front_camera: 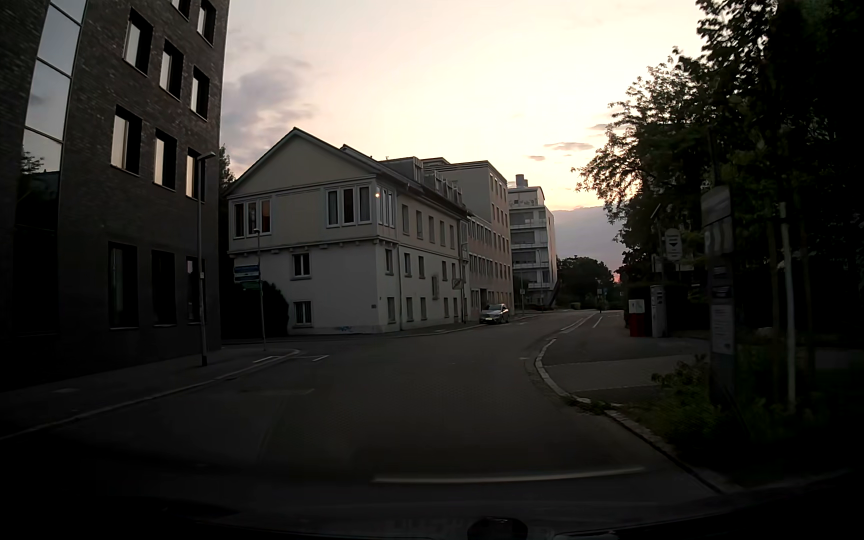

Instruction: Follow the waypoints while adhering to traffic rules and regulations

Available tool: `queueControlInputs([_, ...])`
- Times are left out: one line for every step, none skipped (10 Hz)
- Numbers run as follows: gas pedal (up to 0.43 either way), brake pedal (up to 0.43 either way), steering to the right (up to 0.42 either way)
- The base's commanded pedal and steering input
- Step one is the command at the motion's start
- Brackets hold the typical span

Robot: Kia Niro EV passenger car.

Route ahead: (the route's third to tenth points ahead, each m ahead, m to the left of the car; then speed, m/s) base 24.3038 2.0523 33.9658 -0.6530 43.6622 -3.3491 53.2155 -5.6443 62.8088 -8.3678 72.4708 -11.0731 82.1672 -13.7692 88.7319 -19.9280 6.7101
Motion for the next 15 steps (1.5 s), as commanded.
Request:
queueControlInputs([0.047,0.000,0.013])
queueControlInputs([0.047,0.000,0.014])
queueControlInputs([0.047,0.000,0.014])
queueControlInputs([0.059,0.000,0.015])
queueControlInputs([0.059,0.000,0.017])
queueControlInputs([0.059,0.000,0.019])
queueControlInputs([0.059,0.000,0.019])
queueControlInputs([0.059,0.000,0.020])
queueControlInputs([0.059,0.000,0.021])
queueControlInputs([0.067,0.000,0.022])
queueControlInputs([0.067,0.000,0.025])
queueControlInputs([0.067,0.000,0.026])
queueControlInputs([0.079,0.000,0.031])
queueControlInputs([0.079,0.000,0.035])
queueControlInputs([0.079,0.000,0.038])
